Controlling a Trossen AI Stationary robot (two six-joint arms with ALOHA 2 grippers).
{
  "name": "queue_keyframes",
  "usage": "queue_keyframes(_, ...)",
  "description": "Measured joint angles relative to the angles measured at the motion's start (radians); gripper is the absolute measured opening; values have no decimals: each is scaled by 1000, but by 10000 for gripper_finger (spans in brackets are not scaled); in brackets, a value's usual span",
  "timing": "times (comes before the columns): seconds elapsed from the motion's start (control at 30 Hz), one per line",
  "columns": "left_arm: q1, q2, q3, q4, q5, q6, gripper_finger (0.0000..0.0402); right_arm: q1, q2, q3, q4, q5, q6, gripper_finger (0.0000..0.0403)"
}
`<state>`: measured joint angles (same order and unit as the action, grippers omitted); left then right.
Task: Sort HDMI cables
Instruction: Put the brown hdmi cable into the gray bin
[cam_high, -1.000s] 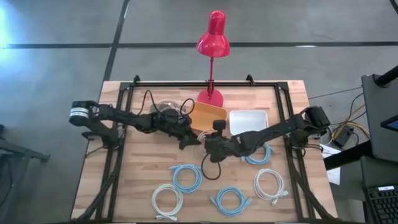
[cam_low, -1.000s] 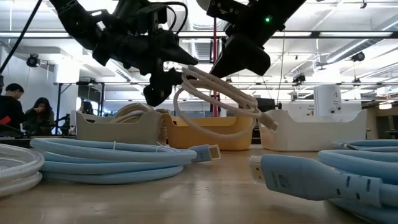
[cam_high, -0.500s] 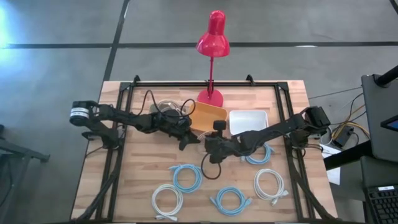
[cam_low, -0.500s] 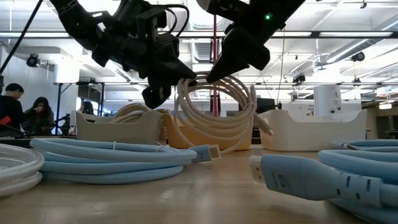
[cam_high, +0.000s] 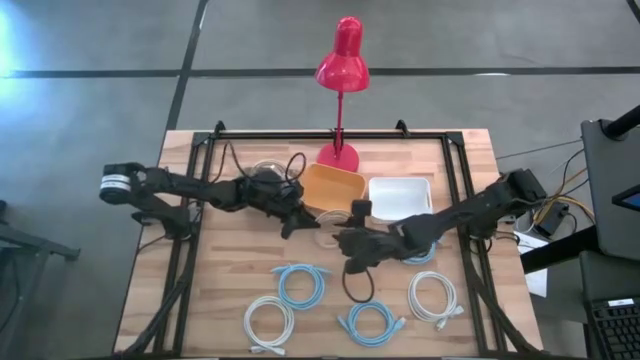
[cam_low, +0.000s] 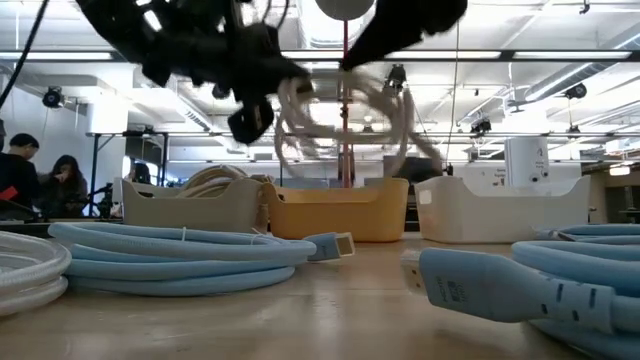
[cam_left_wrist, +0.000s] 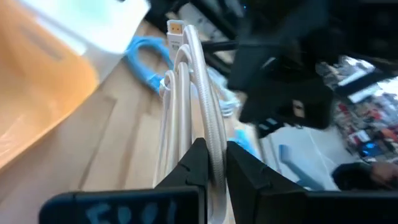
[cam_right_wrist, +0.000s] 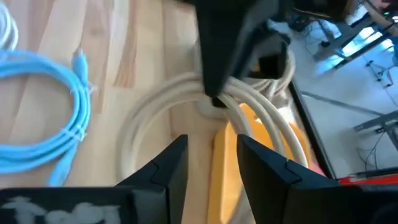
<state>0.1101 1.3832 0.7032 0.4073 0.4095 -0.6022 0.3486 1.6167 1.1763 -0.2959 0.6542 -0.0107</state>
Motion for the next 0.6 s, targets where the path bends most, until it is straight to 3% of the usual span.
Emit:
queue_keyframes(0.23, 19, -205, 1, -192, 0, 74, 31, 6, -77, -6, -3, 3, 50, 118)
queue_keyframes(0.6, 60, -560, 1, -646, -268, 226, 31, 5, -64, -11, -4, 3, 34, 105)
